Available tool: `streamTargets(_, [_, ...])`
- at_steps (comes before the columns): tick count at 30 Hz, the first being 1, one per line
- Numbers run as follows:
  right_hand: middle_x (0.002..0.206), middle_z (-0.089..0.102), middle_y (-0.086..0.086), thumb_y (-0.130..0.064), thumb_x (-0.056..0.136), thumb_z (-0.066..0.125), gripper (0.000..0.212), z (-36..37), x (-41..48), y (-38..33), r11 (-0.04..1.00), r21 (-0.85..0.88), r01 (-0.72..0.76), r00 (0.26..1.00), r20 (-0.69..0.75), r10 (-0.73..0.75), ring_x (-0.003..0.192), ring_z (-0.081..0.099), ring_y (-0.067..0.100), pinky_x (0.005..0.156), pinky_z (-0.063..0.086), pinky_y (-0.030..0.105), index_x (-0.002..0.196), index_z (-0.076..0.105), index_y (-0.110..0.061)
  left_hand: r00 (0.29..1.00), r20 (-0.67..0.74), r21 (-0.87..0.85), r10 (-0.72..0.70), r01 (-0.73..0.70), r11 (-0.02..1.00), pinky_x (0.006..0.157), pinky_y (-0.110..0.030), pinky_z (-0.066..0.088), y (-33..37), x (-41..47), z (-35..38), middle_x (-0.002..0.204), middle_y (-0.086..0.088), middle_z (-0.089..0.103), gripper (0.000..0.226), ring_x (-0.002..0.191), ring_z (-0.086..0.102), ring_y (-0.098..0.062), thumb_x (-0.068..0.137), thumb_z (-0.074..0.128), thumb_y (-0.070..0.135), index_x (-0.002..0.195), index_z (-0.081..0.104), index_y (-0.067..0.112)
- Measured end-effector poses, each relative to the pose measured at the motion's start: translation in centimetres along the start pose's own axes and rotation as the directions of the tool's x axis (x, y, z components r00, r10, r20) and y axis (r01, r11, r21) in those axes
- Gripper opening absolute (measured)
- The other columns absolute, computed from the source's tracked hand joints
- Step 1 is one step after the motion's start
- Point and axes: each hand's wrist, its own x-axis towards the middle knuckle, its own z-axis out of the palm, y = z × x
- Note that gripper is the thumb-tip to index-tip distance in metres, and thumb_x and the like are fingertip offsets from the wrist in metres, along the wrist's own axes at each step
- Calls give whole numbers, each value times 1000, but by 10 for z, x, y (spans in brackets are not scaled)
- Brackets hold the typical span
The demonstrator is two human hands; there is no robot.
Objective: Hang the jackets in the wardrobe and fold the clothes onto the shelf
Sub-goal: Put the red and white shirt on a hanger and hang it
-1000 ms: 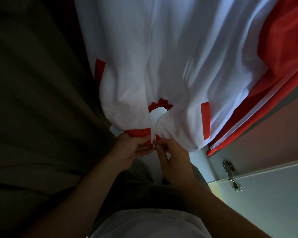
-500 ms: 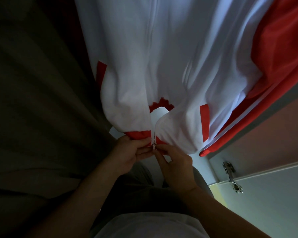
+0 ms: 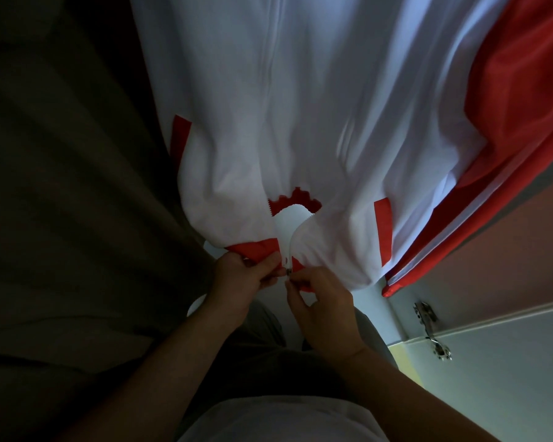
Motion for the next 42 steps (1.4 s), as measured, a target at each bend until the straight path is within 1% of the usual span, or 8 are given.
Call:
streamTargets(13, [89, 72, 7, 3, 78, 80, 14, 0, 2, -2, 991, -30, 132, 989, -64, -133, 82, 69, 23, 79, 60, 39, 88, 75, -5, 968, -30, 262, 249, -233, 937, 55, -8, 50, -14, -2, -1, 73, 35, 67, 34, 68, 70, 4, 76, 85, 21, 85, 58, 40])
streamTargets(19, [89, 73, 8, 3, 73, 83, 20, -1, 3, 5, 966, -125, 228, 972, -19, -232, 81, 69, 24, 78, 58, 31, 90, 77, -6, 983, 29, 364, 181, -179, 914, 67, -20, 56, -13, 4, -6, 75, 23, 67, 32, 67, 68, 7, 76, 85, 25, 85, 57, 39])
streamTargets(23, [87, 71, 10, 0, 76, 82, 12, 3, 2, 12, 935, -206, 289, 957, 27, -289, 76, 68, 26, 69, 59, 35, 86, 75, -3, 986, 94, 450, 141, -168, 877, 85, -39, 59, -7, 7, -12, 74, 11, 72, 24, 76, 73, -9, 77, 83, 27, 85, 61, 29])
streamTargets(27, [87, 71, 12, -10, 86, 67, 11, 4, 3, 14, 903, -252, 348, 937, 47, -347, 75, 67, 27, 67, 58, 36, 87, 75, -2, 987, 96, 443, 127, -156, 883, 95, -48, 55, -4, 9, -15, 102, -7, 74, 44, 99, 70, -25, 72, 86, 27, 108, 67, 9])
streamTargets(33, [87, 72, 11, -16, 90, 54, 24, 2, 11, 17, 824, -336, 457, 886, 83, -457, 78, 69, 26, 73, 58, 34, 87, 75, -5, 987, 148, 528, 63, -133, 839, 77, -18, 49, -4, 18, -16, 85, 16, 63, 35, 83, 63, -3, 72, 87, 25, 91, 57, 29])
streamTargets(36, [88, 71, 11, -12, 89, 59, 18, 4, 6, 21, 836, -329, 440, 896, 104, -431, 77, 67, 27, 70, 57, 34, 87, 75, -5, 971, 239, 607, 20, -165, 778, 62, -6, 47, -1, 25, -25, 80, 10, 72, 27, 77, 67, -1, 73, 86, 27, 91, 72, 13])
streamTargets(39, [88, 70, 8, -3, 82, 73, 9, 5, 7, 21, 885, -288, 365, 928, 187, -322, 77, 66, 25, 67, 55, 31, 88, 73, -9, 963, 267, 616, 19, -186, 765, 66, -8, 49, -2, 26, -29, 92, 2, 76, 30, 80, 68, -5, 77, 83, 28, 100, 75, 10])
streamTargets(42, [85, 64, -9, -12, 93, 66, 14, 5, 17, 16, 982, -184, 45, 960, 279, 8, 76, 60, 8, 72, 49, 19, 89, 62, -25, 960, 276, 603, 50, -213, 769, 77, -16, 52, -7, 27, -25, 98, 0, 76, 24, 87, 69, -9, 82, 79, 23, 104, 76, 13])
